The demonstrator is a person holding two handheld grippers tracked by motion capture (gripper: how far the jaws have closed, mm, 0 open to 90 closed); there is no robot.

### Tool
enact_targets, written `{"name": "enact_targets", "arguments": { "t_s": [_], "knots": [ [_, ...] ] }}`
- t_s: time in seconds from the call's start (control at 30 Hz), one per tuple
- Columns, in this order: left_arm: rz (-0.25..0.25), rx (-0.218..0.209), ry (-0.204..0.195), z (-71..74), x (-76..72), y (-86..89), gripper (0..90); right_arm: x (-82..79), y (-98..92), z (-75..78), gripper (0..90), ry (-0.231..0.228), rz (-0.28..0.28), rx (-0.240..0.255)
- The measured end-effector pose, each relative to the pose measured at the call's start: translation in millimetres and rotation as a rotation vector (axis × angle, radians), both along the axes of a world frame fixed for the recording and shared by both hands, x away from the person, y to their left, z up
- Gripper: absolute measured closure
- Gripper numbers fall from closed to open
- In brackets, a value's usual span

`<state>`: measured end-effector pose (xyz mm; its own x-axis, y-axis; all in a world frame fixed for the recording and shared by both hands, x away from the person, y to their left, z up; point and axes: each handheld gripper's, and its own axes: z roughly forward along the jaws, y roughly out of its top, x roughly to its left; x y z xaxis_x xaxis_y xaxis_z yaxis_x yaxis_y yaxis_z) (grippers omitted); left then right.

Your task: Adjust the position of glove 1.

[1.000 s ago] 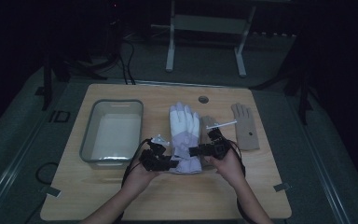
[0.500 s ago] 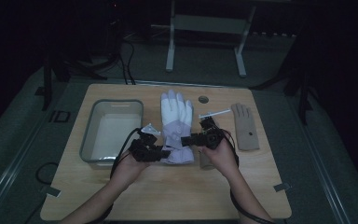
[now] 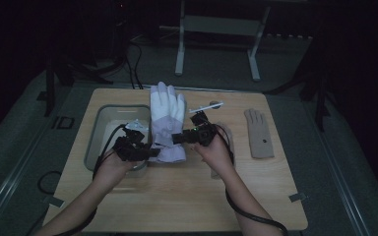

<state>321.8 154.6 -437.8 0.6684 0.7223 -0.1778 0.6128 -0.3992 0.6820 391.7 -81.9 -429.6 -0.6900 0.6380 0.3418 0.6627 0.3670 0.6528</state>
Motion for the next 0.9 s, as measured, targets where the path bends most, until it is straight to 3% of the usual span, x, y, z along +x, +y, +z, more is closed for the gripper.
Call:
{"name": "enact_targets", "arguments": {
  "t_s": [0.13, 0.5, 0.7, 0.9],
  "knots": [
    [0.027, 0.028, -0.008, 5.6, -1.2, 21.2, 71.3, 5.6, 25.0, 2.4, 58.2, -0.005, 0.022, 0.005],
    [0.103, 0.029, 0.013, 8.8, -9.0, 78.0, 71.3, 11.7, 86.0, 3.5, 58.2, 0.009, 0.075, 0.021],
    [0.134, 0.038, 0.035, 3.2, -10.3, 102.0, 71.2, 15.3, 115.1, -4.7, 58.1, 0.026, 0.102, 0.023],
    [0.158, 0.029, 0.068, -12.6, -7.9, 115.5, 71.2, 18.2, 133.3, -17.6, 58.1, 0.046, 0.104, 0.004]
  ]
}}
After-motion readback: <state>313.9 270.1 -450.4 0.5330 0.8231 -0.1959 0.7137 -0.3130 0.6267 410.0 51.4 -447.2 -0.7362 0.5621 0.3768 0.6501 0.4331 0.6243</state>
